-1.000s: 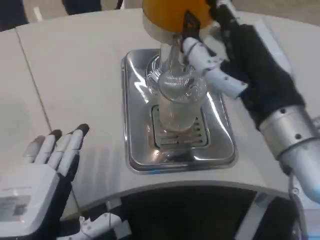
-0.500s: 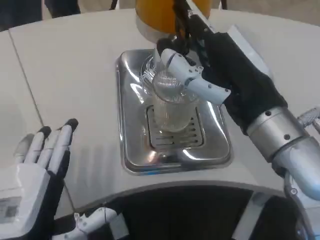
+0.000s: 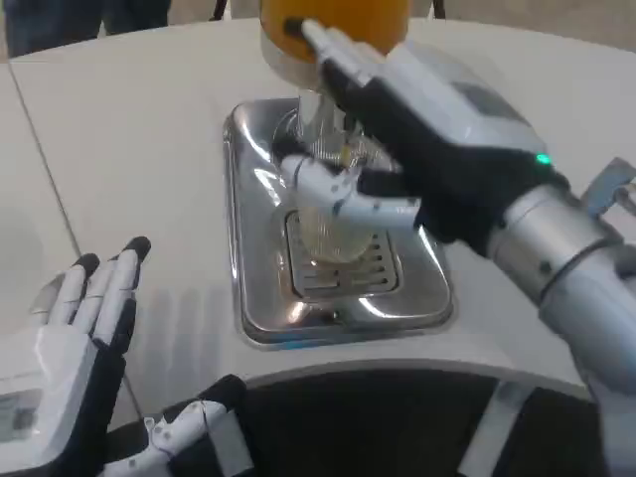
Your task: Grasp the cup under the faucet to collect the drink, then remove the cup.
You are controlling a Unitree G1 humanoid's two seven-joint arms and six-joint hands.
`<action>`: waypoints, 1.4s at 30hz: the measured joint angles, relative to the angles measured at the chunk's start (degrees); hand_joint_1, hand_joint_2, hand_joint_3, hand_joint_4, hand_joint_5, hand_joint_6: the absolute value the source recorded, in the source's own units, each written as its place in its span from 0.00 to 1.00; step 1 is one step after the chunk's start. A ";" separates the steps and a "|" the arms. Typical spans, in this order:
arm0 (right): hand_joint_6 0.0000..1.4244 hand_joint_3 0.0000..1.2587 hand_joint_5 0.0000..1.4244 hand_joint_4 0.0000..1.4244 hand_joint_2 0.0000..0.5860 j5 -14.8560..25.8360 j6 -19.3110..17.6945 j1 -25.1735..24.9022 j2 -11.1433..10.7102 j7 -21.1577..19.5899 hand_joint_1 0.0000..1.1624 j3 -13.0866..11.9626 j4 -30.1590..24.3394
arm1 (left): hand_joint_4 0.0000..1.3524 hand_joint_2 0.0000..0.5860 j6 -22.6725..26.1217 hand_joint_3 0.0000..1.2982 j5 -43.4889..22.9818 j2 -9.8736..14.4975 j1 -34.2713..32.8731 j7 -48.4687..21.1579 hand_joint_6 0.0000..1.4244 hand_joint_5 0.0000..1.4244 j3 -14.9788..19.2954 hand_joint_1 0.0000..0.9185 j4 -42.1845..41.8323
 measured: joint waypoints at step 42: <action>0.03 0.02 0.00 0.00 0.89 -32.60 -6.19 6.25 20.40 22.79 0.26 -5.96 -7.06 | 0.00 0.27 0.72 0.00 -7.91 -1.33 -26.31 2.60 0.07 0.04 -10.06 0.00 22.56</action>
